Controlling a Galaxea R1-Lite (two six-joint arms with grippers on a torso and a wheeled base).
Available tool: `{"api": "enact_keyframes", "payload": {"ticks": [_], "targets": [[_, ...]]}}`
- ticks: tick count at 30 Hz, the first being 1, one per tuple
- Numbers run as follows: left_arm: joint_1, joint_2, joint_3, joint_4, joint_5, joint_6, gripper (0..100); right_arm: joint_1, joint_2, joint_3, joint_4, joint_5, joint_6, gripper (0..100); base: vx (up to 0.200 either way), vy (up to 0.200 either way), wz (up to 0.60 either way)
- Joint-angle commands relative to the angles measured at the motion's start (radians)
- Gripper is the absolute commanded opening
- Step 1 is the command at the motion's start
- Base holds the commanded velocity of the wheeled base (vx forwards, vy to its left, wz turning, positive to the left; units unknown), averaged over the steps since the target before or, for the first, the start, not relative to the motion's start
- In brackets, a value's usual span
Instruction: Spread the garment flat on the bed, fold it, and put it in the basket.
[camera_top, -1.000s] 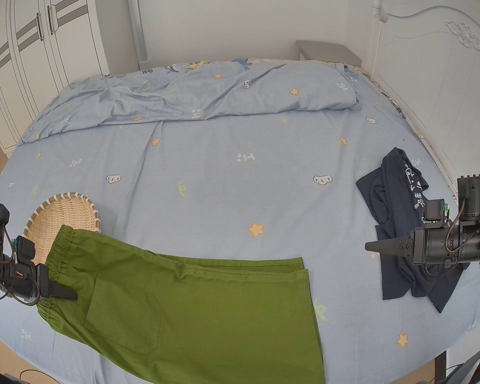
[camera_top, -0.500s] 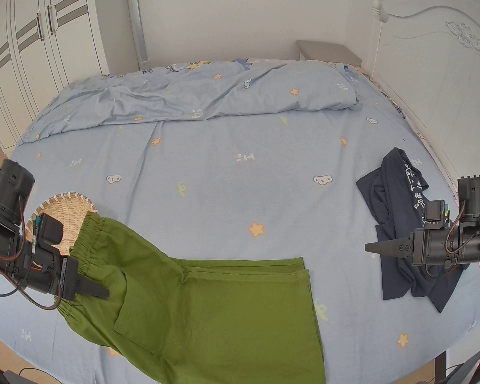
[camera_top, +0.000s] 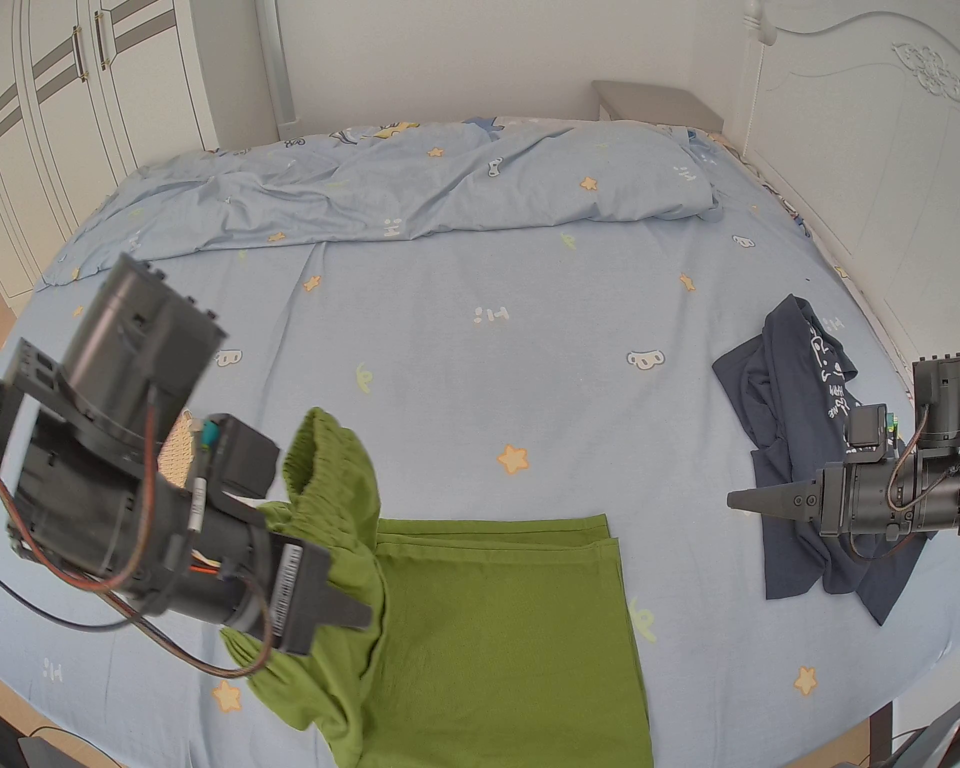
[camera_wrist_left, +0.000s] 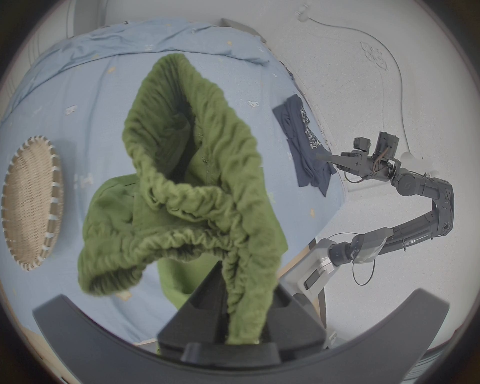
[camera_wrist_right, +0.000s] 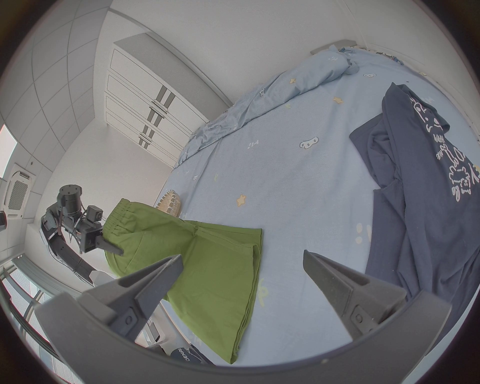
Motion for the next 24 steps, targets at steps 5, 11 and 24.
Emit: {"api": "enact_keyframes", "payload": {"ticks": [5,11,24], "targets": [[-0.162,0.179,0.005,-0.12,0.042,-0.076,0,0.008,0.012,0.0,-0.001,-0.013,0.0,100,0.0,0.0,0.0],[-0.204,0.214,0.028,-0.178,0.074,-0.079,0,0.014,0.013,0.001,-0.001,-0.015,0.001,100,0.0,0.0,0.0],[-0.25,0.294,0.04,-0.282,0.075,-0.083,0,0.015,0.013,0.001,-0.001,-0.018,0.001,100,0.0,0.0,0.0]]}}
